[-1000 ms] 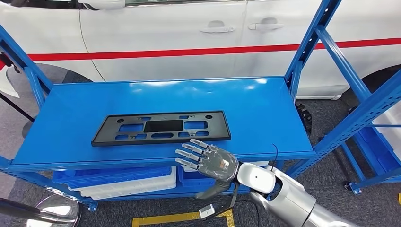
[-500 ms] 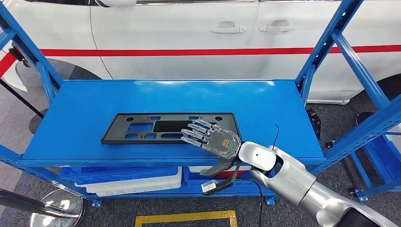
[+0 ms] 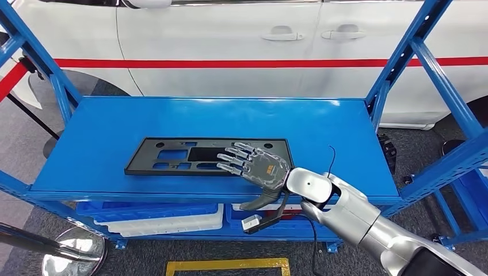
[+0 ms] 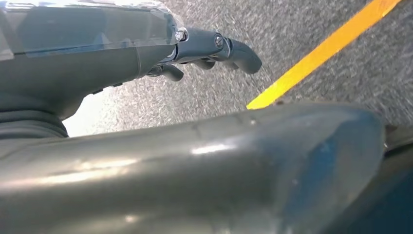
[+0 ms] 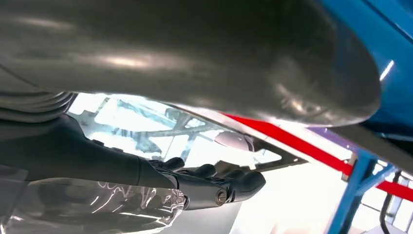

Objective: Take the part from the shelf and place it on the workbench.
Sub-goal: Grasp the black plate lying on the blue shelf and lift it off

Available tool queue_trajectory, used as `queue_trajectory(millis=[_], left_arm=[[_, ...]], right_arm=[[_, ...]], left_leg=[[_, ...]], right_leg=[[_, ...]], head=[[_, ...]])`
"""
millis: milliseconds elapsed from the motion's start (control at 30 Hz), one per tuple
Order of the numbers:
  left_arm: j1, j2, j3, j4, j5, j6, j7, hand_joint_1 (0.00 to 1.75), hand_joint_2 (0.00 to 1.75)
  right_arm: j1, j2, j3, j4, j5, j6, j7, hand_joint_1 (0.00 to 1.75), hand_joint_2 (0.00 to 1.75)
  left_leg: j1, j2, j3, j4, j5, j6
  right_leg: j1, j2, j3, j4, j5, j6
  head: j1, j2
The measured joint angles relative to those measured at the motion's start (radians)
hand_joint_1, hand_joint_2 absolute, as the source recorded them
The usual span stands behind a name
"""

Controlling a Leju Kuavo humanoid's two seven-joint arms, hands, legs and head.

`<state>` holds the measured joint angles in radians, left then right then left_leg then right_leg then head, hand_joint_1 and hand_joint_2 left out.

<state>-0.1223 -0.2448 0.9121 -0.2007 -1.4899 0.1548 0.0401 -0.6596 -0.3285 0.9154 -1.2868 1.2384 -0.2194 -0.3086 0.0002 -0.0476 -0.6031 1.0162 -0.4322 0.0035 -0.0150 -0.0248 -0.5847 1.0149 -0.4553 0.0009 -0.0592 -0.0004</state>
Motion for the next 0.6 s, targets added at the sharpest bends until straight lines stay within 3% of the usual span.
queue_trajectory(millis=[67,133,200,233,267,333,400,533,600], left_arm=[[-0.001,0.0,0.0,0.0,-0.001,0.0,0.0,0.0,0.0],[-0.002,0.0,0.0,0.0,-0.003,-0.001,0.001,0.0,0.0],[-0.002,0.0,-0.001,0.0,-0.006,-0.003,0.003,0.0,0.0],[-0.001,0.0,-0.001,0.0,-0.007,-0.004,0.003,0.0,0.0],[-0.001,0.0,-0.001,0.0,-0.008,-0.005,0.003,0.0,0.0],[-0.001,0.0,-0.001,0.0,-0.009,-0.005,0.003,0.0,0.0],[-0.001,0.0,-0.002,0.0,-0.009,-0.005,0.003,0.0,0.0],[-0.002,-0.002,-0.002,0.0,-0.009,-0.006,0.003,0.0,0.0],[-0.004,-0.003,-0.002,0.0,-0.009,-0.006,0.003,0.0,0.0]], right_arm=[[-0.004,-0.002,0.007,0.014,0.001,0.007,0.005,0.0,0.87],[-0.007,-0.006,0.017,0.036,0.003,0.012,0.014,0.0,1.75],[-0.007,-0.007,0.029,0.064,0.005,0.011,0.025,0.0,1.75],[-0.007,-0.008,0.033,0.078,0.005,0.008,0.029,0.0,1.75],[-0.007,-0.007,0.037,0.089,0.005,0.006,0.033,0.0,1.75],[-0.009,-0.007,0.041,0.104,0.005,0.002,0.036,0.0,1.75],[-0.013,-0.007,0.043,0.116,0.005,-0.001,0.037,0.0,1.75],[-0.02,-0.006,0.045,0.136,0.007,-0.005,0.048,0.0,1.75],[-0.024,0.001,0.045,0.152,0.009,-0.01,0.057,0.0,1.75]], left_leg=[[0.0,0.012,-0.018,0.049,-0.033,-0.012],[0.001,0.024,-0.075,0.169,-0.096,-0.022],[0.002,0.028,-0.13,0.272,-0.13,-0.028],[0.002,0.029,-0.134,0.275,-0.119,-0.029],[0.003,0.029,-0.117,0.235,-0.089,-0.028],[0.002,0.025,-0.053,0.095,-0.02,-0.022],[-0.001,0.02,-0.016,0.01,0.01,-0.01],[-0.002,0.016,-0.007,-0.009,0.017,0.019],[0.002,0.013,-0.002,-0.016,0.022,0.03]], right_leg=[[-0.005,-0.007,0.006,-0.007,0.002,-0.011],[-0.004,-0.014,0.009,-0.009,0.0,-0.018],[-0.002,-0.019,0.01,-0.008,-0.001,-0.02],[-0.002,-0.021,0.01,-0.008,-0.001,-0.019],[-0.002,-0.022,0.012,-0.008,-0.003,-0.018],[-0.001,-0.022,0.016,-0.005,-0.007,-0.012],[0.002,-0.02,0.017,-0.002,-0.01,-0.003],[-0.001,-0.018,0.013,0.008,-0.023,0.015],[-0.006,-0.004,-0.02,0.083,-0.067,0.021]], head=[[0.0,0.0],[0.0,0.0],[0.0,0.0],[0.0,0.0],[0.0,0.0],[0.0,0.0],[0.0,0.0],[0.0,0.0],[0.0,0.0]])
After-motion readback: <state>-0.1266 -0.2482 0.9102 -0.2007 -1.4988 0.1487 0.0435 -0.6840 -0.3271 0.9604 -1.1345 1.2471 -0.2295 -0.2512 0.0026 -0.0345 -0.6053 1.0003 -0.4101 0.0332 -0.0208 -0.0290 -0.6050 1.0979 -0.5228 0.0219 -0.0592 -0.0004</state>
